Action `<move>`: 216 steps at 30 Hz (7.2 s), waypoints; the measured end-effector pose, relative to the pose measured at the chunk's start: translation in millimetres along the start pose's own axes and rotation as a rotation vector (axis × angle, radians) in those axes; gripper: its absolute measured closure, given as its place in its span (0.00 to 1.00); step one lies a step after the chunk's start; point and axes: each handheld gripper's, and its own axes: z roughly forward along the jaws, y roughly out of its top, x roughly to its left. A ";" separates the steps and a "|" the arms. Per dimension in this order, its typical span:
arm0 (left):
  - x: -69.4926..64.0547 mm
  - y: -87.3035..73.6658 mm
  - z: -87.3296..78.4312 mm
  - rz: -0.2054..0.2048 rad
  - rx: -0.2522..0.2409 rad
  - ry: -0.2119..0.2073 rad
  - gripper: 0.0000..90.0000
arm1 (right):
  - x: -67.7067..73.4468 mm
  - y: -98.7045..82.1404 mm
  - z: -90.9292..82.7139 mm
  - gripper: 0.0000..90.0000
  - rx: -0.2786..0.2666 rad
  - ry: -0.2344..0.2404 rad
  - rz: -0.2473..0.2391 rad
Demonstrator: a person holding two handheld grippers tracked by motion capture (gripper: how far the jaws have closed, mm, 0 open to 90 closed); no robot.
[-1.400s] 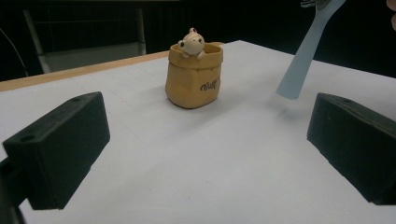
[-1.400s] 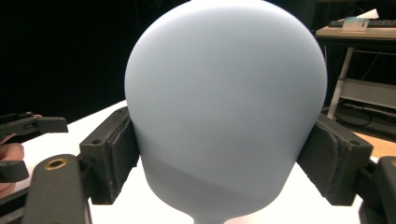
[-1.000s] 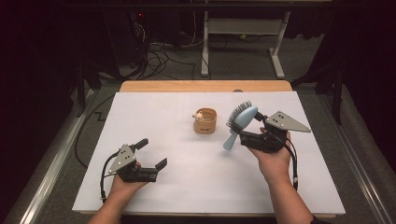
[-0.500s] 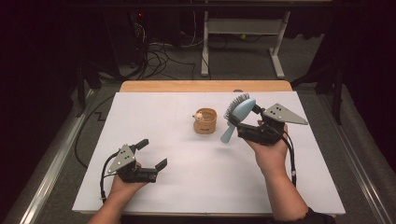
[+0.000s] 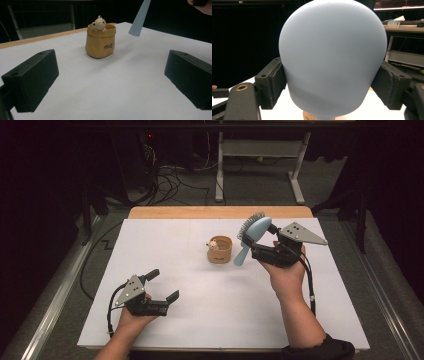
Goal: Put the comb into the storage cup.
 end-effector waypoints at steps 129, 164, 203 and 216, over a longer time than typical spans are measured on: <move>4.7 0.1 -3.0 -0.009 -0.001 -0.002 0.00 | 14.8 -18.1 122.3 0.23 0.061 -0.020 -0.015; 4.4 0.3 -2.8 -0.017 -0.005 -0.006 0.00 | 15.5 -22.8 124.6 0.23 0.082 -0.016 -0.017; 2.4 0.4 -1.7 -0.006 0.004 -0.018 0.00 | -1.9 -22.6 112.8 0.19 0.104 -0.068 0.035; 2.8 0.4 -1.6 -0.005 0.009 -0.017 0.00 | -10.8 -25.8 106.4 0.17 0.103 -0.088 0.061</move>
